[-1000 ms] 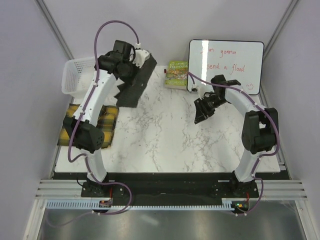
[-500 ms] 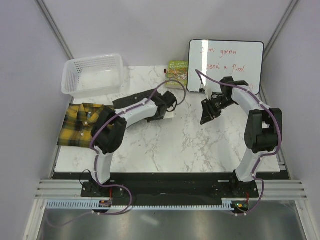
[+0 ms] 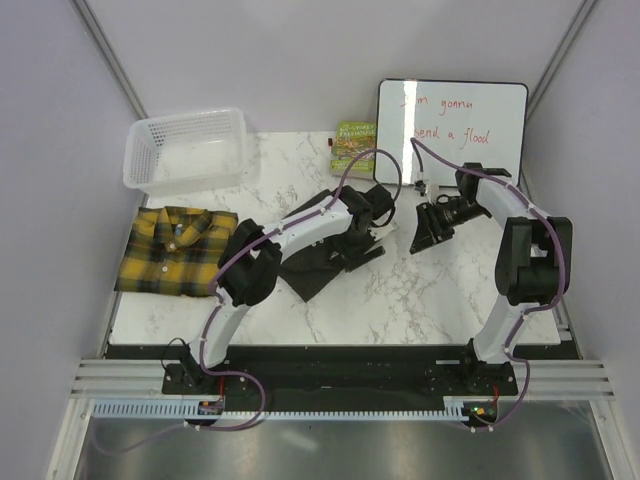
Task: Fold and stack the long sleeve shirts
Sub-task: Fold the shirt
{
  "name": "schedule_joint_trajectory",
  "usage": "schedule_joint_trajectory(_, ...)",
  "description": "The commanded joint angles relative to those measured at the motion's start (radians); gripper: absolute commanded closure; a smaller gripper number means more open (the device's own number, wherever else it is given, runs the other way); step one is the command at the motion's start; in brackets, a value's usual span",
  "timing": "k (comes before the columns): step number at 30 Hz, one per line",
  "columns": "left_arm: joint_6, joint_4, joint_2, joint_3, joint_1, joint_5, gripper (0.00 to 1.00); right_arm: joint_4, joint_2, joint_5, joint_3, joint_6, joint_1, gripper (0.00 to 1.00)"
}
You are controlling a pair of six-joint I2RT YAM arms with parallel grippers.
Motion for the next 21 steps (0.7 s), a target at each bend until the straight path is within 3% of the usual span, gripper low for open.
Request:
schedule_joint_trajectory(1, -0.101, 0.025, -0.108, 0.063, -0.033, 0.259, 0.01, -0.019, -0.032, -0.096, -0.034, 0.065, -0.043, 0.52)
schedule_joint_trajectory(4, -0.075, 0.022, -0.177, 0.108, -0.031, 0.330, 0.01, 0.013, -0.059, -0.119, -0.082, 0.145, -0.045, 0.50)
schedule_joint_trajectory(8, -0.032, 0.063, -0.366, 0.001, 0.031, 0.372, 0.01, 0.148, -0.099, -0.124, -0.189, 0.281, -0.034, 0.49)
schedule_joint_trajectory(10, 0.026, 0.062, -0.386, -0.050, 0.177, 0.480, 0.01, 0.185, -0.110, -0.113, -0.227, 0.316, -0.016, 0.48)
schedule_joint_trajectory(12, 0.076, 0.062, -0.362, -0.092, 0.319, 0.498, 0.01, 0.240, -0.112, -0.102, -0.243, 0.347, -0.009, 0.48)
schedule_joint_trajectory(14, 0.193, 0.059, -0.329, -0.102, 0.387, 0.493, 0.02, 0.279, -0.107, -0.105, -0.261, 0.385, -0.006, 0.48)
schedule_joint_trajectory(16, 0.297, 0.053, -0.288, -0.104, 0.455, 0.517, 0.10, 0.290, -0.102, -0.110, -0.280, 0.396, -0.005, 0.48)
schedule_joint_trajectory(21, 0.408, 0.082, -0.245, -0.203, 0.470, 0.462, 0.30, 0.293, -0.112, -0.110, -0.326, 0.401, -0.005, 0.50)
